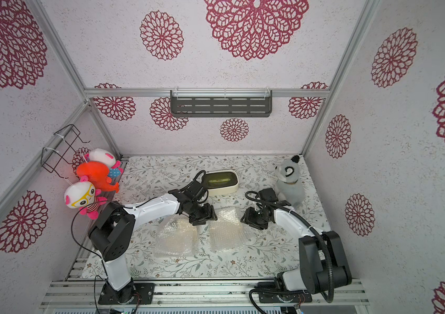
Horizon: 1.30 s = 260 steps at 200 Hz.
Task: Unpack dinner plates from bubble wrap
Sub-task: Adjust the bubble wrap at the center of the board.
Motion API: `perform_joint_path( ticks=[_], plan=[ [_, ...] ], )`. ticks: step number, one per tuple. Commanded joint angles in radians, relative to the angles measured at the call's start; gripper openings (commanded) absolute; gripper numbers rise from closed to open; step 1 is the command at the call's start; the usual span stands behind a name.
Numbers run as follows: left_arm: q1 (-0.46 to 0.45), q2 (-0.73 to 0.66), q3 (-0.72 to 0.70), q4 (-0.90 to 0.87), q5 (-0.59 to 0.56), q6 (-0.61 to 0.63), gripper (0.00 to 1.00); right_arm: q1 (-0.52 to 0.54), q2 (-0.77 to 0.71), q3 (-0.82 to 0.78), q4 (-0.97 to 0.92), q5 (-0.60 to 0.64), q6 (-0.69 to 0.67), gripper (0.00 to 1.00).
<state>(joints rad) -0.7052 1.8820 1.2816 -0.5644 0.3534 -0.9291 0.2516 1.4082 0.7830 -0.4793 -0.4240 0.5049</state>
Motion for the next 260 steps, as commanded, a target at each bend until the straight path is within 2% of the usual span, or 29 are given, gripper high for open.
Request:
perform_joint_path(
  ticks=[1,37,59,98,108,147,181,207,260],
  plan=[
    [-0.019,0.029,0.028,0.009,0.012,0.016,0.62,-0.006,-0.016,-0.03,0.014,-0.013,-0.009,0.5],
    [-0.031,0.072,0.083,0.01,0.033,0.021,0.57,-0.008,-0.068,-0.098,0.034,-0.015,0.017,0.47],
    [-0.044,0.146,0.132,0.007,0.048,0.026,0.54,-0.008,-0.119,-0.137,0.04,-0.017,0.037,0.45],
    [-0.066,0.215,0.243,-0.018,0.071,0.05,0.53,-0.009,-0.203,-0.171,-0.006,-0.003,0.046,0.43],
    [-0.066,0.215,0.251,-0.027,0.067,0.053,0.53,-0.01,-0.227,-0.157,-0.046,0.021,0.042,0.43],
    [-0.067,0.143,0.193,-0.066,0.037,0.065,0.54,-0.019,-0.296,-0.017,-0.224,0.198,0.001,0.55],
    [-0.066,0.04,0.144,-0.069,0.022,0.06,0.54,-0.02,-0.232,0.083,-0.204,0.145,-0.029,0.56],
    [-0.068,0.022,0.133,-0.069,0.023,0.056,0.54,-0.022,-0.158,0.09,-0.123,0.082,-0.031,0.56],
    [-0.073,0.008,0.09,-0.038,0.025,0.042,0.53,-0.04,-0.035,0.088,-0.024,0.042,-0.049,0.55]
  ],
)
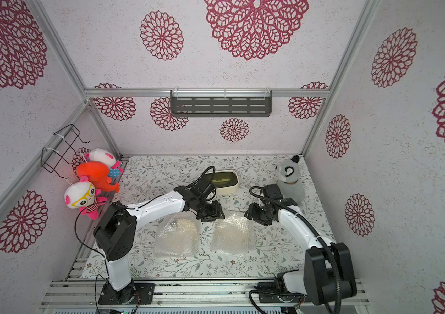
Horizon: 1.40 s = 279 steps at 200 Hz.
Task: Unpack dinner plates from bubble wrap
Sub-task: Adjust the bubble wrap at the center of the board, then unwrap the bubble wrap at the center of the board.
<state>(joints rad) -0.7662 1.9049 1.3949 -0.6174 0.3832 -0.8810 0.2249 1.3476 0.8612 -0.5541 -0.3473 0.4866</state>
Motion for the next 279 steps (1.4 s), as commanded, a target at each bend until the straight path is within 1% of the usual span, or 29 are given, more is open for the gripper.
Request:
perform_joint_path(
  ticks=[1,40,106,158,179,199,242,279],
  plan=[
    [-0.012,-0.015,-0.024,0.016,-0.004,-0.007,0.53,-0.013,0.027,0.01,0.052,-0.034,-0.031,0.55],
    [-0.014,-0.005,-0.035,0.031,0.003,-0.012,0.53,-0.03,0.074,-0.007,0.115,-0.073,-0.042,0.53],
    [-0.014,0.035,-0.002,0.012,0.016,0.002,0.5,-0.043,0.134,-0.023,0.187,-0.114,-0.032,0.49],
    [-0.014,0.046,-0.004,0.002,0.02,0.007,0.49,-0.042,0.164,-0.057,0.256,-0.161,0.005,0.44],
    [-0.014,0.046,-0.004,0.0,0.019,0.009,0.49,-0.043,0.155,-0.083,0.286,-0.173,0.023,0.39],
    [-0.014,0.048,-0.001,-0.005,0.019,0.01,0.48,-0.043,0.139,-0.107,0.304,-0.183,0.041,0.32],
    [-0.015,0.048,0.018,-0.027,0.01,0.023,0.47,-0.042,0.07,-0.138,0.324,-0.19,0.071,0.21],
    [-0.014,0.04,0.046,-0.061,-0.009,0.037,0.47,-0.043,0.007,-0.154,0.324,-0.194,0.1,0.03]
  ],
)
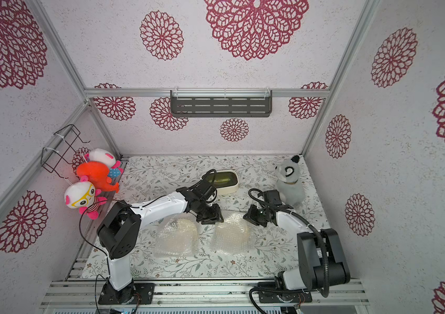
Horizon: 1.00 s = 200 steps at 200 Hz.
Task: Unpack dinner plates from bubble wrap
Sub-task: Unwrap the bubble wrap at the center of the board.
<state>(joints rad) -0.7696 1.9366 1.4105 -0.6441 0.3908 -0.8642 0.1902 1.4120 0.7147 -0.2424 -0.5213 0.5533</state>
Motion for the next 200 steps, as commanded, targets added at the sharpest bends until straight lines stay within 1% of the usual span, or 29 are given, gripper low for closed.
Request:
perform_joint_path(
  ticks=[1,13,41,74,104,131,148,180,200],
  plan=[
    [-0.011,0.009,0.031,-0.035,-0.018,0.02,0.47,-0.008,-0.059,-0.008,0.012,-0.02,0.034,0.03],
    [-0.012,0.0,0.04,-0.044,-0.028,0.025,0.47,-0.008,-0.077,-0.015,0.018,-0.024,0.051,0.0],
    [-0.031,-0.023,0.063,-0.063,-0.06,0.046,0.51,-0.009,-0.103,-0.037,0.04,-0.044,0.116,0.0],
    [-0.083,-0.042,0.09,-0.058,-0.093,0.078,0.59,-0.008,-0.123,-0.054,0.06,-0.048,0.213,0.0],
    [-0.125,-0.043,0.103,-0.027,-0.095,0.088,0.62,-0.008,-0.149,-0.058,0.075,-0.043,0.309,0.0],
    [-0.161,-0.042,0.119,-0.007,-0.095,0.111,0.66,-0.009,-0.16,-0.059,0.078,-0.046,0.363,0.0],
    [-0.179,-0.039,0.135,-0.022,-0.111,0.137,0.7,-0.008,-0.156,-0.056,0.071,-0.048,0.38,0.0],
    [-0.207,-0.033,0.151,-0.031,-0.153,0.144,0.85,-0.008,-0.159,-0.057,0.072,-0.052,0.4,0.0],
    [-0.211,-0.02,0.155,-0.004,-0.173,0.119,0.89,-0.008,-0.169,-0.064,0.076,-0.058,0.4,0.0]
  ],
)
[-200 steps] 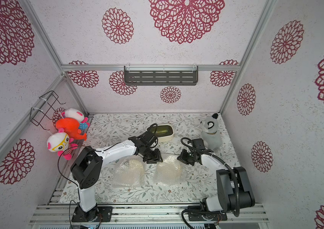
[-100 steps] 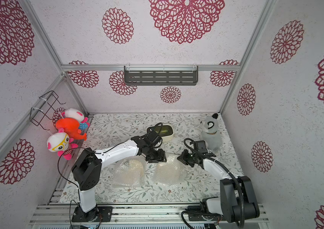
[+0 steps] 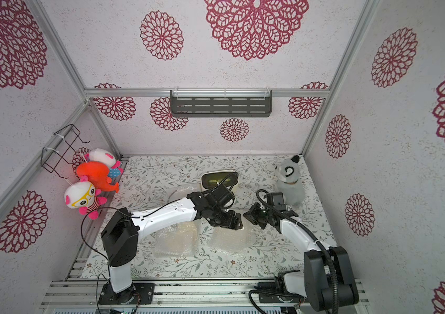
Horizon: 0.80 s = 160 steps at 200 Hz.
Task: Unpack dinner plates from bubble wrap
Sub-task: Unwrap the bubble wrap at the center of the board.
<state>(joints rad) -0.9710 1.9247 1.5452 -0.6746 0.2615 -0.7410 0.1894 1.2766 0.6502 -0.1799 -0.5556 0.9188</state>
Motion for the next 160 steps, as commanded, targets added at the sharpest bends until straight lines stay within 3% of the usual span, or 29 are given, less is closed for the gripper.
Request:
perform_joint_path(
  ticks=[1,89,125,160],
  plan=[
    [-0.01,-0.007,0.021,0.029,-0.045,-0.006,0.89,-0.008,-0.035,-0.001,0.015,-0.025,0.034,0.0],
    [-0.018,0.199,0.18,0.001,-0.089,0.003,0.8,-0.019,0.005,-0.114,0.192,-0.122,0.018,0.0],
    [-0.014,0.192,0.166,-0.013,-0.128,-0.007,0.78,-0.04,-0.057,-0.154,0.177,-0.126,0.003,0.23],
    [-0.006,0.19,0.16,0.018,-0.112,-0.023,0.78,-0.067,-0.125,-0.221,0.167,-0.126,0.004,0.34]
  ],
)
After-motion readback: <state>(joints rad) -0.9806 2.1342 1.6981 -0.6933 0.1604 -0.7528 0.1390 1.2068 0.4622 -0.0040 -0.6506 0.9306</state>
